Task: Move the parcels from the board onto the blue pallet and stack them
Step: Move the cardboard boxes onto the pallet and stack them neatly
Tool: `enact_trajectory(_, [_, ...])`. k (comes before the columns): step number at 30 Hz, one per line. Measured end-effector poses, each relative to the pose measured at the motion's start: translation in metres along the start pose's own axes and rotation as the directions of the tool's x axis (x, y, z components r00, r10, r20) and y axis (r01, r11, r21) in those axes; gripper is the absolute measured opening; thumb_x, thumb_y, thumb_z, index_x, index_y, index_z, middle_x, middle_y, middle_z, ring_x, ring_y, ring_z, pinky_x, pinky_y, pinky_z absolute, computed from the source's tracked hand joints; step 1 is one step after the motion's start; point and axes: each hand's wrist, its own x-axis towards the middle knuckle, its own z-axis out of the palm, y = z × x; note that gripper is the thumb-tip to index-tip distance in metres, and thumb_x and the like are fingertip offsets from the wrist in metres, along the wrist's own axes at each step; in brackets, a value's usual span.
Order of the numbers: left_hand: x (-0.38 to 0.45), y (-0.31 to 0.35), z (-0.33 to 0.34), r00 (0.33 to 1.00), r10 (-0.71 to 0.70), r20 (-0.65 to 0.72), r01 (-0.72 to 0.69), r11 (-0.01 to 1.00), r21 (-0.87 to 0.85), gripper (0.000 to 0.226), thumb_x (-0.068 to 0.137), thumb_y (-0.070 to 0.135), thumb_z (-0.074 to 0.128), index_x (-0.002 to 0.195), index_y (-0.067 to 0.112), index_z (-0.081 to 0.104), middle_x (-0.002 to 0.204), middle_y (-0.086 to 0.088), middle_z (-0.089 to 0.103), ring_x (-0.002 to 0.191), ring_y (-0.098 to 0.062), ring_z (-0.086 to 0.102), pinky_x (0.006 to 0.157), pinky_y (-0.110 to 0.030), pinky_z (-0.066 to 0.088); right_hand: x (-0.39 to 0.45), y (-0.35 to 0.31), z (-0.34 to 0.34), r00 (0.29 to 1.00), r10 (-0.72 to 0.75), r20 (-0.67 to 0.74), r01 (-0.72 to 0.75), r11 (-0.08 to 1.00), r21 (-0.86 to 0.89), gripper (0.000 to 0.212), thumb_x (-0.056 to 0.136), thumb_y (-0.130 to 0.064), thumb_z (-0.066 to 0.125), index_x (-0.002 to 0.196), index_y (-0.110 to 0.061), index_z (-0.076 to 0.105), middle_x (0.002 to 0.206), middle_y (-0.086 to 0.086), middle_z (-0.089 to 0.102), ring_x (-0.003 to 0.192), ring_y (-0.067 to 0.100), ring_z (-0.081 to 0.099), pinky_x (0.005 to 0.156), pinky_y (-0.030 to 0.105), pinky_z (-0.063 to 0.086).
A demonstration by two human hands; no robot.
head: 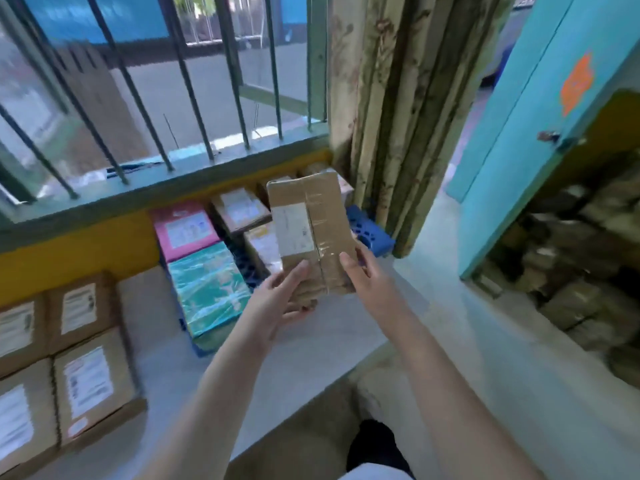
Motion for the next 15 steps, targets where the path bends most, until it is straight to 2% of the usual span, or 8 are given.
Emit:
enact_trajectory(2, [0.041,0.008,0.036,1.0,-0.001,0.008,0.001,1.0,0.011,0.063,0.063,0.062,0.078,0.113,0.027,0.067,0.104,0.0,0.076,0.093,-0.023,0.073,0.084,-0.039,0.058,0.034,0.017,-0.031,0.999,0.045,-0.019,-0.044,0.997,0.058,0.061,0.079,-0.071,0.056,0.135,-0.047,0.05,0.12,-0.021,0.065,0.106,-0.004,0.062,0.089,0.022,0.051])
enact_trajectory(3, [0.063,0.011,0.054,1.0,-0.004,0.01,0.004,1.0,0.026,0.061,0.065,0.062,0.078,0.114,0.026,0.067,0.105,-0.002,0.076,0.093,-0.024,0.073,0.086,-0.041,0.058,0.053,0.025,-0.046,0.997,0.075,-0.038,-0.071,0.993,0.093,0.063,0.079,-0.07,0.058,0.135,-0.043,0.051,0.117,-0.019,0.067,0.105,0.0,0.063,0.09,0.027,0.052])
enact_trajectory(5, [0.105,0.018,0.09,1.0,-0.016,0.004,0.016,0.997,0.073,0.06,0.069,0.064,0.074,0.114,0.025,0.067,0.104,-0.003,0.076,0.089,-0.024,0.074,0.081,-0.041,0.06,0.097,0.038,-0.079,0.991,0.117,-0.07,-0.107,0.986,0.129,0.049,0.087,-0.056,0.06,0.13,-0.036,0.056,0.11,-0.015,0.071,0.1,0.004,0.066,0.08,0.029,0.056])
enact_trajectory(7, [0.145,0.025,0.123,0.999,-0.043,-0.034,0.047,0.988,0.144,0.066,0.07,0.07,0.069,0.118,0.025,0.064,0.107,0.0,0.074,0.088,-0.021,0.074,0.074,-0.036,0.061,0.142,0.048,-0.112,0.984,0.153,-0.092,-0.141,0.982,0.127,0.037,0.091,-0.049,0.059,0.124,-0.032,0.061,0.103,-0.014,0.072,0.094,0.005,0.069,0.067,0.021,0.056])
enact_trajectory(9, [0.181,0.029,0.145,0.992,-0.054,-0.112,0.084,0.957,0.276,0.075,0.074,0.071,0.064,0.131,0.024,0.055,0.121,0.0,0.066,0.101,-0.021,0.069,0.082,-0.036,0.06,0.179,0.059,-0.141,0.973,0.202,-0.111,-0.191,0.977,0.098,0.03,0.089,-0.054,0.058,0.114,-0.037,0.065,0.101,-0.012,0.072,0.087,0.003,0.069,0.066,0.022,0.056])
enact_trajectory(11, [0.211,0.028,0.154,0.982,0.024,-0.185,0.057,0.907,0.418,0.074,0.083,0.062,0.061,0.142,0.02,0.045,0.131,-0.006,0.058,0.115,-0.024,0.06,0.096,-0.043,0.052,0.212,0.074,-0.165,0.965,0.249,-0.079,-0.245,0.968,0.056,0.019,0.09,-0.055,0.055,0.099,-0.043,0.066,0.099,-0.009,0.072,0.086,0.005,0.07,0.073,0.029,0.059])
enact_trajectory(12, [0.222,0.027,0.155,0.969,0.095,-0.226,0.034,0.86,0.508,0.069,0.088,0.055,0.059,0.143,0.017,0.043,0.132,-0.008,0.056,0.118,-0.024,0.057,0.099,-0.043,0.049,0.227,0.084,-0.174,0.959,0.279,-0.058,-0.277,0.96,0.036,0.019,0.092,-0.054,0.055,0.098,-0.041,0.066,0.103,-0.005,0.072,0.092,0.009,0.069,0.081,0.035,0.058])
enact_trajectory(15, [0.242,0.023,0.15,0.895,0.286,-0.343,0.047,0.703,0.709,0.052,0.093,0.04,0.057,0.136,0.012,0.051,0.129,-0.008,0.057,0.119,-0.022,0.053,0.095,-0.032,0.043,0.262,0.112,-0.189,0.933,0.359,0.009,-0.357,0.931,-0.081,0.034,0.095,-0.052,0.052,0.116,-0.028,0.064,0.121,0.005,0.066,0.111,0.023,0.062,0.097,0.047,0.051])
